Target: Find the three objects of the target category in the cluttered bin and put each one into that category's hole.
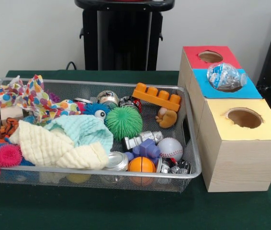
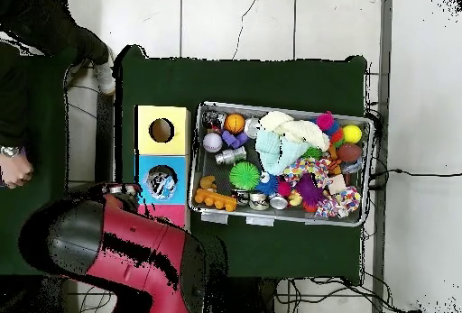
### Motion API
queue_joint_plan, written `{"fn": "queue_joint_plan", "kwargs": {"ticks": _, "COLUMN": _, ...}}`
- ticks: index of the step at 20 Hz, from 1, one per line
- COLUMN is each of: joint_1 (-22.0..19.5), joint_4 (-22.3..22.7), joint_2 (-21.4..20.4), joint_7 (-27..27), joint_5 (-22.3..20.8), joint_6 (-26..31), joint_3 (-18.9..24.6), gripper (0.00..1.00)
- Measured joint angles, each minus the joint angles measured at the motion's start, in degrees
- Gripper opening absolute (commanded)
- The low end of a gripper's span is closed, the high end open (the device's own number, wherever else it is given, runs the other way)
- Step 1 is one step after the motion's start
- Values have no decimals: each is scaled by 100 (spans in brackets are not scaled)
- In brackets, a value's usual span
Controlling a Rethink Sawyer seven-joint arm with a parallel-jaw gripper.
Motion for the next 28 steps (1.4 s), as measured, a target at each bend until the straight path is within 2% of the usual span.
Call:
{"fn": "queue_joint_plan", "kwargs": {"ticks": 8, "joint_1": -25, "joint_4": -144, "joint_2": 67, "joint_7": 0, "joint_5": -2, "joint_6": 1, "joint_3": -4, "gripper": 0}}
{"fn": "queue_joint_plan", "kwargs": {"ticks": 15, "joint_1": -222, "joint_4": -391, "joint_2": 467, "joint_7": 0, "joint_5": 14, "joint_6": -146, "joint_3": 4, "gripper": 0}}
{"fn": "queue_joint_plan", "kwargs": {"ticks": 28, "joint_1": -314, "joint_4": -445, "joint_2": 741, "joint_7": 0, "joint_5": 71, "joint_6": -438, "joint_3": 5, "gripper": 0}}
